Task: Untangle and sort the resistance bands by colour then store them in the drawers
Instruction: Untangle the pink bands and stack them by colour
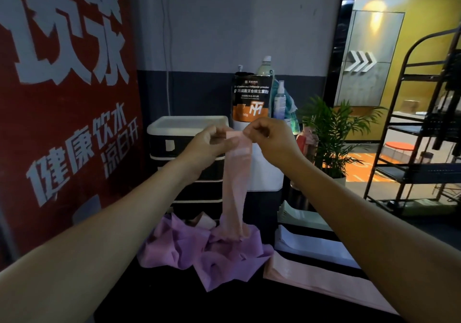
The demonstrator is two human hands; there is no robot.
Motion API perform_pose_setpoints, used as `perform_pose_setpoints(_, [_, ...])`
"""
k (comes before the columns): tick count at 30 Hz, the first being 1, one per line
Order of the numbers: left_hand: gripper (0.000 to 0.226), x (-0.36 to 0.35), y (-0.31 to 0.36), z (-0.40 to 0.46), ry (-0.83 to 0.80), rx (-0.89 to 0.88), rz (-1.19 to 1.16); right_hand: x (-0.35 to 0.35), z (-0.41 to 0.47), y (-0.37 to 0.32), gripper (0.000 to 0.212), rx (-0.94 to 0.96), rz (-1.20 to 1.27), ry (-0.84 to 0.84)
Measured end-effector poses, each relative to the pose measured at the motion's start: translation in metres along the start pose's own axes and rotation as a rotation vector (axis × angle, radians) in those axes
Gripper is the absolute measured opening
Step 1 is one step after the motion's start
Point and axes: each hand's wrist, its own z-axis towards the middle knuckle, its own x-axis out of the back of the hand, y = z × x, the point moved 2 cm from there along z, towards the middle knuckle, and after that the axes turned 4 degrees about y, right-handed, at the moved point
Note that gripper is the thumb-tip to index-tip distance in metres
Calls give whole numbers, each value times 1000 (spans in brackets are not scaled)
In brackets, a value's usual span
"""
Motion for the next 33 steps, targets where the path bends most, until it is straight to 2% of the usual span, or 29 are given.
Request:
perform_pose_setpoints(3, [12,-14,0,-3,-42,-51,83,8,1,5,11,9,-18,25])
perform_pose_setpoints(7, [15,-28,12,-1,-64,-121,65,20,0,-1,8,79,-91,-35])
perform_pose_setpoints(10, [19,-40,16,1,-116,-93,50,30,4,-7,7,90,-148,10])
perform_pose_setpoints(12, [30,-51,11,-1,-137,-77,112,37,8,-5,7,28,-119,77])
perform_pose_setpoints(14, [39,-63,-1,-5,-155,-89,275,48,10,3,7,-52,-66,154])
perform_pose_setpoints(16, [42,-71,-20,-8,-178,-82,374,59,9,15,9,-130,-20,223])
perform_pose_setpoints(19, [29,-73,-48,-11,-173,-59,447,79,1,36,19,-243,9,311])
perform_pose_setpoints(23, [19,-75,-76,-25,-206,-9,617,105,-21,64,11,-390,-3,412])
perform_pose_setpoints(26, [28,-76,-90,-30,-135,41,739,112,-39,86,17,-499,12,438])
perform_pose_setpoints(28, [23,-76,-97,-27,-67,48,803,114,-48,97,17,-548,17,458])
perform_pose_setpoints(30, [11,-77,-106,-26,-4,130,718,116,-56,107,11,-619,80,498])
perform_pose_setpoints(33, [20,-77,-121,-25,93,221,506,120,-65,118,12,-676,126,515])
